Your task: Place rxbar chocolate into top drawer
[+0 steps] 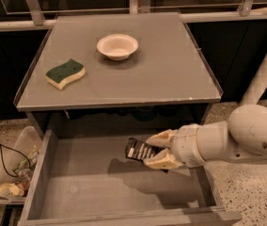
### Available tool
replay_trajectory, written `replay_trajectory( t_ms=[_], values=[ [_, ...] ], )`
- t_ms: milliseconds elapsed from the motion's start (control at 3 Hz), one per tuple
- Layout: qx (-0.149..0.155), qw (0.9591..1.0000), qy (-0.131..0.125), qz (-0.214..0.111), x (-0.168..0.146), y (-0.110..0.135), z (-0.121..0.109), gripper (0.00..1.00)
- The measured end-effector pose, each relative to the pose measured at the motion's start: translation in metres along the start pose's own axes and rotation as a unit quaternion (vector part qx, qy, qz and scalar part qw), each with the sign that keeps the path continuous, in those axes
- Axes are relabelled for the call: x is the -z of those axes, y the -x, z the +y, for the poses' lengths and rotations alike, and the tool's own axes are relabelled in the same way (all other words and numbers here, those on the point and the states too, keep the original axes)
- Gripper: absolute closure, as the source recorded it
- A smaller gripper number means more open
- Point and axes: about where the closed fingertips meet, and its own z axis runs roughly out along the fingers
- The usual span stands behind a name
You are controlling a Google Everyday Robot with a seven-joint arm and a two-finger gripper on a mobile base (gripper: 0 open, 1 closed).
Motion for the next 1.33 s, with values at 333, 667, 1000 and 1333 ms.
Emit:
replay_trajectory(
  t_ms=[333,667,1000,1333],
  values=[
    [-0.005,0.9994,-0.001,0.036,-0.044,-0.024,-0.007,1.0],
    [-0.015,0.9983,-0.007,0.055,-0.073,-0.039,-0.011,1.0],
    [-0.029,0.997,-0.019,0.069,-0.093,-0.052,-0.012,1.0],
    [-0.046,0.9955,-0.03,0.077,-0.106,-0.065,-0.016,1.0]
  ],
)
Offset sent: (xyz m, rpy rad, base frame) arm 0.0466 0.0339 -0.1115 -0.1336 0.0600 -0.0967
